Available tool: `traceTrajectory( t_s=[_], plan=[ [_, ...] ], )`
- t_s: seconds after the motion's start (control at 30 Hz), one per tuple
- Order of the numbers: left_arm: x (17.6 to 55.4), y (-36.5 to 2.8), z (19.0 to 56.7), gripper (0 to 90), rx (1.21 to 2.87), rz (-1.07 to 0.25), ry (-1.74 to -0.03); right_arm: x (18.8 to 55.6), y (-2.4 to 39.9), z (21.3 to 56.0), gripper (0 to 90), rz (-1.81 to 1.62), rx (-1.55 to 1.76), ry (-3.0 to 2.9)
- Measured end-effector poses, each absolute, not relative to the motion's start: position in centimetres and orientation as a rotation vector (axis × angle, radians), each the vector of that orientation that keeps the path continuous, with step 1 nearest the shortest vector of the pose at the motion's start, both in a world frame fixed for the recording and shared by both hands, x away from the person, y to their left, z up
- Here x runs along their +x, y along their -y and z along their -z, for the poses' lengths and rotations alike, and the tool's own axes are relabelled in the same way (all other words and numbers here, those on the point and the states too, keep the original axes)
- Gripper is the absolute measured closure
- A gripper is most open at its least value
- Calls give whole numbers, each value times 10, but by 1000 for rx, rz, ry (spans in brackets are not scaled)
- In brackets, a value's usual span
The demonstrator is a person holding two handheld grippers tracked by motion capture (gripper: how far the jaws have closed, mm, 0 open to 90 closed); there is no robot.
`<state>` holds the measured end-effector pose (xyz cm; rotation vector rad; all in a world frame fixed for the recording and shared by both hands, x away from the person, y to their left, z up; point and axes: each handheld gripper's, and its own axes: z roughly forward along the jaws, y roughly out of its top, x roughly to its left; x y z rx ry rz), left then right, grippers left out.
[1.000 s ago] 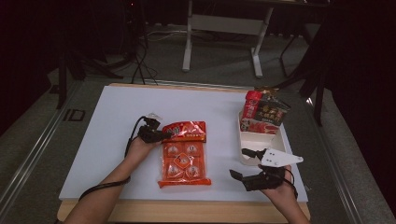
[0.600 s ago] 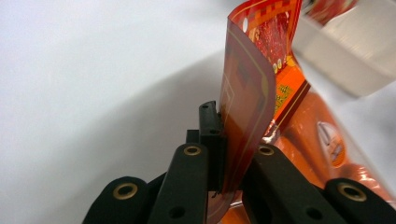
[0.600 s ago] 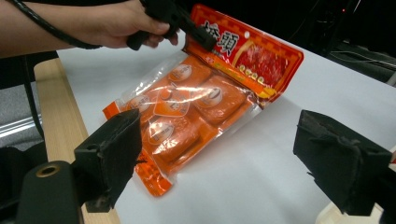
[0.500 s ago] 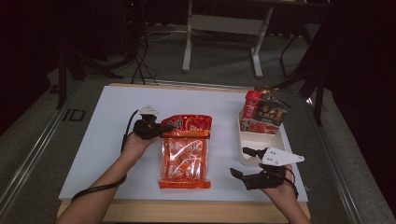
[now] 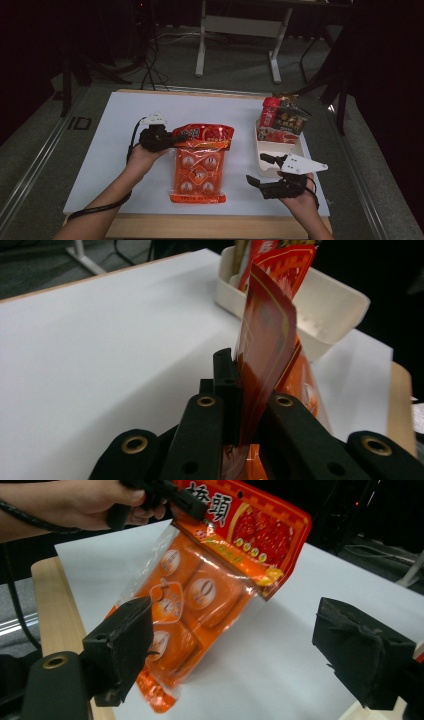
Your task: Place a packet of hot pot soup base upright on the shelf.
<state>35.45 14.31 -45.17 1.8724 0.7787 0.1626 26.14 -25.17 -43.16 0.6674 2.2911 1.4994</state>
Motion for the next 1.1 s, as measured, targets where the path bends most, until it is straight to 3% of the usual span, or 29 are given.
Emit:
traceTrajectory(
  t_s=[0.53,0.9,1.1],
  plan=[
    [321,-146,437,895,1814,-126,-645,298,238,406,177,-1555,676,-2253],
    [309,-143,433,893,1811,-143,-603,320,205,417,179,-1554,651,-2348],
    [304,-142,431,893,1811,-146,-586,324,193,423,244,-1584,627,-2367]
  ],
)
